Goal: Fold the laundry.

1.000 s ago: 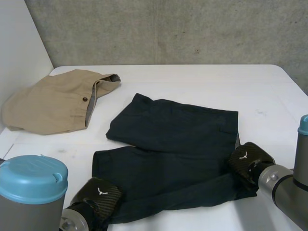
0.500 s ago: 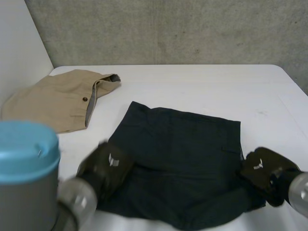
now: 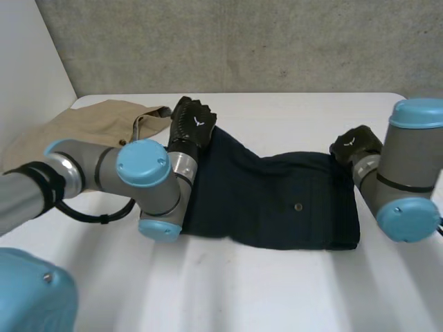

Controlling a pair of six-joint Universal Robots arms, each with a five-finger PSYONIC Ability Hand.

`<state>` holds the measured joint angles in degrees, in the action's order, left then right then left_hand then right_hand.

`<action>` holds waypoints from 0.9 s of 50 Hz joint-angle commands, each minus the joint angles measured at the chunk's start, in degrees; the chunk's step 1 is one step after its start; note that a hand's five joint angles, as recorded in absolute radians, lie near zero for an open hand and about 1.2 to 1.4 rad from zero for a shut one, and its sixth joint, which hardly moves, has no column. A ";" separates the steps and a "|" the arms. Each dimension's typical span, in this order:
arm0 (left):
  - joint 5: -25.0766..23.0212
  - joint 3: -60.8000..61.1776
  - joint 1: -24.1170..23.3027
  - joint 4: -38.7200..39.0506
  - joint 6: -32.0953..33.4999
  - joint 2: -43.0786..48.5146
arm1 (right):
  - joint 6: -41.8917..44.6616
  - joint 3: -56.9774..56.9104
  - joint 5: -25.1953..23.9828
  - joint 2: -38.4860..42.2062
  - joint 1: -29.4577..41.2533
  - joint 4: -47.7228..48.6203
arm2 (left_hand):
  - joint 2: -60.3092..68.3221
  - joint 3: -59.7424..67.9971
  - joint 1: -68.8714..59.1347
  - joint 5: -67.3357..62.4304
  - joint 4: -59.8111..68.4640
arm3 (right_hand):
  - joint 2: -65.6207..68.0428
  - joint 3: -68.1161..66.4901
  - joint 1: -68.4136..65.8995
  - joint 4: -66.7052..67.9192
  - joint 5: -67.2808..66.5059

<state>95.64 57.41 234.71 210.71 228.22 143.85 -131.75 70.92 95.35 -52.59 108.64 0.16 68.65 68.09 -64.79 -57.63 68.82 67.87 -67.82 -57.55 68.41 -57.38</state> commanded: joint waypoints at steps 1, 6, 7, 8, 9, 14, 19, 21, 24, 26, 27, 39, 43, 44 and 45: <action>-1.77 -5.55 0.23 1.01 -0.05 6.43 | 0.00 -11.14 3.52 10.30 0.08 4.50 | 11.35 11.91 -15.21 -12.37 11.18 | 12.13 -12.18 -22.45 11.59 -12.62; -2.30 -5.12 0.14 3.73 -0.14 7.67 | -0.53 -14.40 4.14 13.39 0.08 6.61 | -14.94 -14.38 11.08 13.92 -15.11 | -35.40 35.34 25.08 -35.94 34.90; -2.13 -4.68 0.14 4.44 -0.14 7.50 | -1.92 -14.31 4.14 13.13 0.08 6.87 | -29.02 -28.46 25.16 28.01 -29.20 | -57.87 57.82 47.55 -58.41 57.38; -2.13 -3.98 0.05 5.23 -0.05 7.32 | -2.89 -14.31 4.23 12.86 -0.01 6.87 | -42.82 -42.26 38.96 41.80 -42.99 | -57.87 57.82 47.55 -58.41 57.38; -2.13 -1.88 -0.04 7.24 -0.14 6.45 | -4.12 -14.31 4.23 12.51 -0.01 6.79 | -58.65 -58.09 54.79 57.63 -58.82 | -57.87 57.82 47.55 -58.41 57.38; -1.69 5.24 -0.21 14.54 -0.14 -0.58 | -12.29 -11.95 3.61 4.97 -0.45 6.26 | -58.65 -58.09 54.79 57.63 -58.82 | -57.87 57.82 47.55 -58.41 57.38; 0.86 12.97 -0.83 16.22 -0.31 -7.35 | -15.21 -3.96 1.42 -6.99 -0.62 4.15 | -58.65 -58.09 54.79 57.63 -58.82 | -57.87 57.82 47.55 -58.41 57.38; 3.04 16.83 -1.18 15.87 -0.66 -10.93 | -15.64 -1.06 -0.59 -9.80 -0.45 2.31 | -58.65 -58.09 54.79 57.63 -58.82 | -57.87 57.82 47.55 -58.41 57.38; 5.25 21.06 -1.53 15.26 -1.72 -15.52 | -16.26 4.92 -4.20 -13.41 -0.71 -1.55 | -58.65 -58.09 54.79 57.63 -58.82 | -57.87 57.82 47.55 -58.41 57.38; 6.49 25.98 -1.79 14.29 -4.35 -19.83 | -17.13 10.00 -5.78 -15.78 -1.41 -3.92 | -58.65 -58.09 54.79 57.63 -58.82 | -57.87 57.82 47.55 -58.41 57.38; 6.49 27.91 -1.80 13.68 -5.75 -21.23 | -17.66 11.86 -6.31 -16.75 -1.76 -4.37 | -58.65 -58.09 54.79 57.63 -58.82 | -57.87 57.82 47.55 -58.41 57.38; -1.33 40.32 -1.97 -0.47 -25.00 -30.65 | -27.69 34.01 -14.93 -21.86 -5.28 3.17 | -57.42 -56.87 53.57 56.41 -57.60 | -50.58 50.52 40.26 -51.12 50.08; -1.51 40.06 -1.80 -2.50 -26.86 -30.47 | -27.86 36.31 -15.28 -21.24 -5.81 7.13 | -57.59 -57.03 53.73 56.58 -57.77 | -44.68 44.62 34.36 -45.22 44.18; -1.42 40.06 -1.71 -2.67 -26.86 -30.39 | -27.86 36.48 -15.28 -20.89 -5.72 7.83 | -57.59 -57.03 53.73 56.58 -57.77 | -44.17 44.11 33.85 -44.71 43.67; -1.42 39.97 -1.62 -2.67 -26.86 -30.30 | -27.78 36.57 -15.02 -19.58 -5.54 9.14 | -57.59 -57.03 53.73 56.58 -57.77 | -42.16 42.11 31.84 -42.70 41.67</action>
<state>94.37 98.01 232.77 210.75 203.61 112.95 -159.50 104.99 80.64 -74.70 103.28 3.15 11.76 12.18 -10.84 -2.55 11.63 17.13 -17.24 -14.23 16.78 -7.28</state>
